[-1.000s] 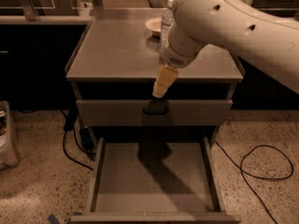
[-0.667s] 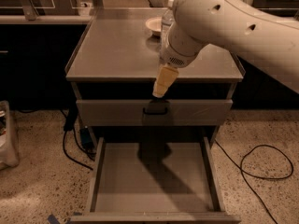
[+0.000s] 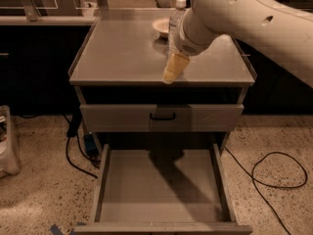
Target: Place blue plastic bottle into middle drawer
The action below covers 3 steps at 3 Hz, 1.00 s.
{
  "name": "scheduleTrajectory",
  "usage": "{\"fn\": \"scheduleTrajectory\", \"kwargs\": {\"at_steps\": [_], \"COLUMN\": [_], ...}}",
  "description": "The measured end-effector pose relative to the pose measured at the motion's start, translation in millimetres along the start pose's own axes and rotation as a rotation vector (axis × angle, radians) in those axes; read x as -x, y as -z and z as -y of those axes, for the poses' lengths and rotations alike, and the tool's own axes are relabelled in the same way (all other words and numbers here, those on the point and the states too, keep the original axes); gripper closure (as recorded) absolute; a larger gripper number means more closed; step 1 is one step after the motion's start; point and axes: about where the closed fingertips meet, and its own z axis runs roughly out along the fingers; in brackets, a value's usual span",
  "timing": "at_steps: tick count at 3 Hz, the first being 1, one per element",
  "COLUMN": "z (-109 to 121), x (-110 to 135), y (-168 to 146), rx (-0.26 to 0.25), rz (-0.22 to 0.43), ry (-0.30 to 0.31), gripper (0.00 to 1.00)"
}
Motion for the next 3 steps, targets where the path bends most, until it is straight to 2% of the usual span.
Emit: {"fn": "scheduleTrajectory", "kwargs": {"at_steps": [1, 2, 3], "z": [48, 76, 85], "x": [-1, -2, 2], "y": [-6, -16, -28], "rx": [-0.098, -0.181, -0.22], "rz": [0.033, 0.062, 0.09], "ry": [-0.012, -0.066, -0.147], "gripper": [0.0, 0.0, 0.0]}}
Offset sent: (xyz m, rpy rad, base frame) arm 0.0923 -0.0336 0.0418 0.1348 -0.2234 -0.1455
